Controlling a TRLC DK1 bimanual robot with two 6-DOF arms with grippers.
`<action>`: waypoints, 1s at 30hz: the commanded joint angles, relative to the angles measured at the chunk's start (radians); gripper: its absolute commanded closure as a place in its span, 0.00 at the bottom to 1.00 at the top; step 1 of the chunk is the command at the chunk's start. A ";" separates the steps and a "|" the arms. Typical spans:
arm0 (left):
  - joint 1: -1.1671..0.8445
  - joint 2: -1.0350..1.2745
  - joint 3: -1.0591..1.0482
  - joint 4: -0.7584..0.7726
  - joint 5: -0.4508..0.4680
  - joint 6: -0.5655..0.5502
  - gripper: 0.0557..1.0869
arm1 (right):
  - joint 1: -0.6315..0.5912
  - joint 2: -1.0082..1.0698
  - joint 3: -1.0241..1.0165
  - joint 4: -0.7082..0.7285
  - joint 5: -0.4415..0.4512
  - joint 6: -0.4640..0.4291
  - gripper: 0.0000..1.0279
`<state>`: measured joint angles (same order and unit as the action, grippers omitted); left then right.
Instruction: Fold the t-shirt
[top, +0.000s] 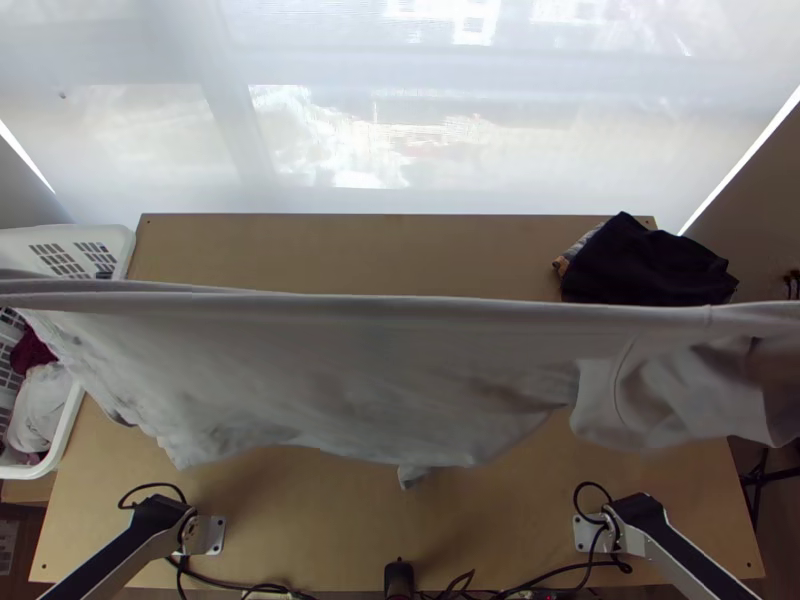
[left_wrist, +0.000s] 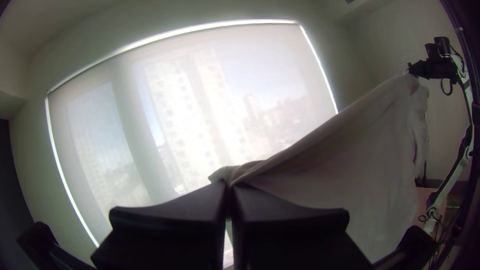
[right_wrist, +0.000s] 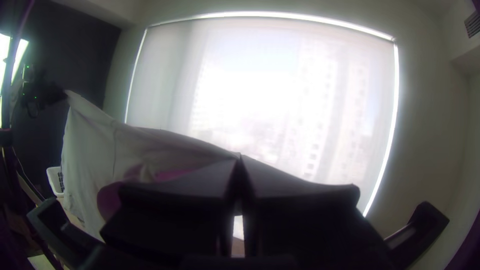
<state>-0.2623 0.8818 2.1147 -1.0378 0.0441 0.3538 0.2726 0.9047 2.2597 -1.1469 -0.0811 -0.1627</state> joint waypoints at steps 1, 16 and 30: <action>0.005 -0.017 -0.056 -0.057 0.069 -0.101 0.97 | -0.193 -0.059 -0.080 -0.065 -0.223 0.080 0.98; -0.078 0.065 -0.756 0.334 0.069 -0.276 0.97 | -0.159 0.019 -0.750 0.518 -0.243 0.278 0.98; 0.133 0.439 -0.987 0.812 0.071 -0.220 0.97 | -0.036 0.439 -0.982 0.967 -0.177 0.287 0.98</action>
<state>-0.2264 1.1381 1.2011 -0.4179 0.1127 0.1192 0.1982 1.1412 1.3502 -0.3569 -0.2768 0.1204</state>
